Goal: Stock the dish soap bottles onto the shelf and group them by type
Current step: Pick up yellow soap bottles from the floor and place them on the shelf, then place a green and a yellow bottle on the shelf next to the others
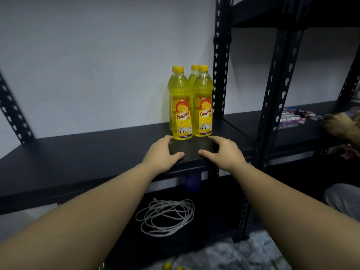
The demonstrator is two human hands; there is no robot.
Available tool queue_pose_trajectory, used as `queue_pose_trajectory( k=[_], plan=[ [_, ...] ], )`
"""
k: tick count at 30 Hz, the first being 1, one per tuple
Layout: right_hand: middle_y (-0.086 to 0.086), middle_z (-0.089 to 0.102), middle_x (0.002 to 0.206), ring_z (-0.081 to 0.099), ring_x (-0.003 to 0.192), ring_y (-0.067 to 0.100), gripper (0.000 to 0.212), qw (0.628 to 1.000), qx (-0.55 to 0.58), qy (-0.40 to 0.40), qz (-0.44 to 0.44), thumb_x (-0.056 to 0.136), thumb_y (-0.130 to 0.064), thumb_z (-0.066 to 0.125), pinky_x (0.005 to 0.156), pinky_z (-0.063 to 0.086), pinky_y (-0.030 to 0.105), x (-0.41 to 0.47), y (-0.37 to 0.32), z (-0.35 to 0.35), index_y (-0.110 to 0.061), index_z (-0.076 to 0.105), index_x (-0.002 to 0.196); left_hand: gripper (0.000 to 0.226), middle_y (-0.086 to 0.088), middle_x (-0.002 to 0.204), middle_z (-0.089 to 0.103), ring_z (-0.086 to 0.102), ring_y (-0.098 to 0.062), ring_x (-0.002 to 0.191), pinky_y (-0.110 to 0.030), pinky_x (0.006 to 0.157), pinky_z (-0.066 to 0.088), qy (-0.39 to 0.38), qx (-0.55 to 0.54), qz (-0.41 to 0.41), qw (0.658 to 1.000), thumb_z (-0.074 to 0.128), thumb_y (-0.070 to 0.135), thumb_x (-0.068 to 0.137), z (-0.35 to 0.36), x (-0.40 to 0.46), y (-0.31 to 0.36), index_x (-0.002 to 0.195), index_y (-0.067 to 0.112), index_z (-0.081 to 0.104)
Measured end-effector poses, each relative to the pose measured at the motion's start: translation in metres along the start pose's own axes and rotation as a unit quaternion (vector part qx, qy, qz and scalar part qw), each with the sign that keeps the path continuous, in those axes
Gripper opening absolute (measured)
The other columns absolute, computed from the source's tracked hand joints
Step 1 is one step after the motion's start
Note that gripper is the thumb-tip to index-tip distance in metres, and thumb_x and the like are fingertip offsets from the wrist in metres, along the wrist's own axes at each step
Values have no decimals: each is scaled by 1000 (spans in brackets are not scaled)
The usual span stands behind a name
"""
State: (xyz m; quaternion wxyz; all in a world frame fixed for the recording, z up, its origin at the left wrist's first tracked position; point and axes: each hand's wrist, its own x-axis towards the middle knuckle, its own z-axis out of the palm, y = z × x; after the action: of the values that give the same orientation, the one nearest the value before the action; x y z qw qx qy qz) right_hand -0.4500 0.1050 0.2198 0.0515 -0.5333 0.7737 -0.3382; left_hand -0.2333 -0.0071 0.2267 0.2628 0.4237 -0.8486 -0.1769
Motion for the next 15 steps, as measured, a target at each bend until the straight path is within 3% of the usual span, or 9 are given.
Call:
queue_pose_trajectory(
  k=[8, 15],
  plan=[
    [-4, 61, 143, 48, 137, 12, 73, 992, 29, 79, -94, 84, -56, 78, 115, 42, 35, -110, -22, 35, -22, 58, 145, 56, 6, 140, 59, 56, -15, 129, -31, 106, 46, 60, 17, 113, 992, 70, 41, 94, -7, -122, -19, 145, 23, 55],
    [-5, 62, 141, 50, 134, 13, 78, 996, 23, -10, -81, 83, -61, 77, 109, 38, 25, -173, -24, 82, -22, 56, 148, 63, 9, 149, 53, 52, -15, 136, -32, 108, 44, 3, 18, 39, 999, 68, 49, 94, 15, -195, -59, 150, 28, 49]
  ],
)
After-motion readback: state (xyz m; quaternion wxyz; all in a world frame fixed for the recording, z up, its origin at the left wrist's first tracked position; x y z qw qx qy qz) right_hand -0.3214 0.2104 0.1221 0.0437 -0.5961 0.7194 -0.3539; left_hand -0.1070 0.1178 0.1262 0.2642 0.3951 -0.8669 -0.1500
